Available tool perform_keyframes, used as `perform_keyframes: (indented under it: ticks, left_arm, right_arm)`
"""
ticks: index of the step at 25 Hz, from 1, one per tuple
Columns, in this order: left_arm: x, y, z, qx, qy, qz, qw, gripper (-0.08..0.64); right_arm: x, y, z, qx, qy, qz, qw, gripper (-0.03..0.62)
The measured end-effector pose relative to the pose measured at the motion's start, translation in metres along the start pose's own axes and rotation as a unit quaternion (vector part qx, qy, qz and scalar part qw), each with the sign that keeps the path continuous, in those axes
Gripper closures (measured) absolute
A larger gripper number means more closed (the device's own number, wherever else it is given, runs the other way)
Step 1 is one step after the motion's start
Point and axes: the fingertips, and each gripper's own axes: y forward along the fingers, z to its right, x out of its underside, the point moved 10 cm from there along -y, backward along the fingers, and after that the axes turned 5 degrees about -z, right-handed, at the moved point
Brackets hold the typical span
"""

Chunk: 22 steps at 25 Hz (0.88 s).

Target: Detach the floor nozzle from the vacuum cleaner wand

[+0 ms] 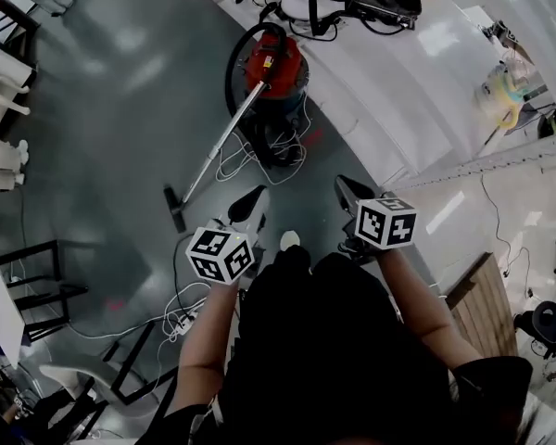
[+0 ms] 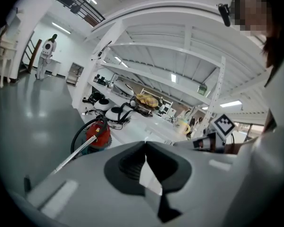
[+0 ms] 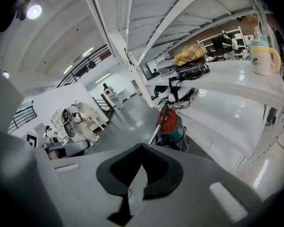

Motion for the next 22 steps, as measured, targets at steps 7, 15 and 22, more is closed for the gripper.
perform_keyframes:
  ticks: [7, 15, 22]
  left_arm:
    - [-0.022, 0.019, -0.033, 0.010, 0.001, -0.002, 0.9999, 0.549]
    - [-0.057, 0.079, -0.059, -0.023, 0.011, -0.006, 0.9997, 0.549]
    - [-0.095, 0.137, -0.086, -0.035, -0.010, -0.012, 0.9992, 0.549]
  right_arm:
    - [-0.043, 0.034, 0.002, -0.011, 0.012, 0.027, 1.000, 0.597]
    - [-0.093, 0.092, 0.026, -0.015, -0.015, 0.001, 1.000, 0.597]
    - [-0.164, 0.151, 0.050, -0.040, -0.043, -0.025, 0.998, 0.597]
